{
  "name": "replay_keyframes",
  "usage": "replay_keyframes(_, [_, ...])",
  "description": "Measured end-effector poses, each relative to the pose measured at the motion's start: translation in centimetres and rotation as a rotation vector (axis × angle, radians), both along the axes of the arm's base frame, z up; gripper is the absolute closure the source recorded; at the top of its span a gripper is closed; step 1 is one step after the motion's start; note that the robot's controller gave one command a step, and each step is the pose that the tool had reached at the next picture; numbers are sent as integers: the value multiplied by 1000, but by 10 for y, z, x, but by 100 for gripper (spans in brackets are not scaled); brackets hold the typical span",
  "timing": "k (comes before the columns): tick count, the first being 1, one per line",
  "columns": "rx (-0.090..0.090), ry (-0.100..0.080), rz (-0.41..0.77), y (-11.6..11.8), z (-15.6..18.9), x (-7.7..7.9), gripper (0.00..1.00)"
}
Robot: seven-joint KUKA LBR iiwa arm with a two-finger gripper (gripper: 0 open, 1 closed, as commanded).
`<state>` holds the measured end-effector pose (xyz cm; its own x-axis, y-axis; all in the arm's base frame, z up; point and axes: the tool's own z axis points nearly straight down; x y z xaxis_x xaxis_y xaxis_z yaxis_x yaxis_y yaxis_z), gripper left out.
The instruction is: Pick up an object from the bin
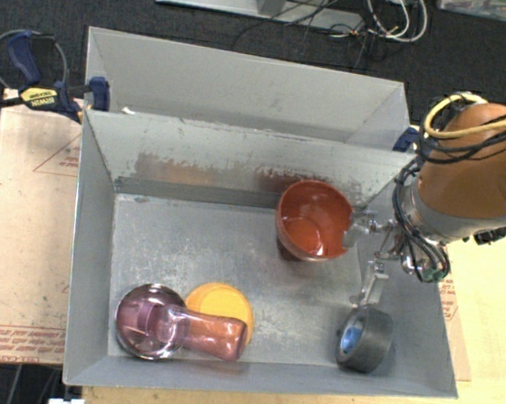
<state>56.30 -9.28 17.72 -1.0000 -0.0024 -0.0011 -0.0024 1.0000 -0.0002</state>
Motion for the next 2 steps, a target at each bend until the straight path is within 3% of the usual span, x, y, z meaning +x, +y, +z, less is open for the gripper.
replay_keyframes(1, [0, 0, 0, 0, 0, 0, 0])
replay_keyframes(2, [-3, -9, 32, 7, -20, 20, 0])
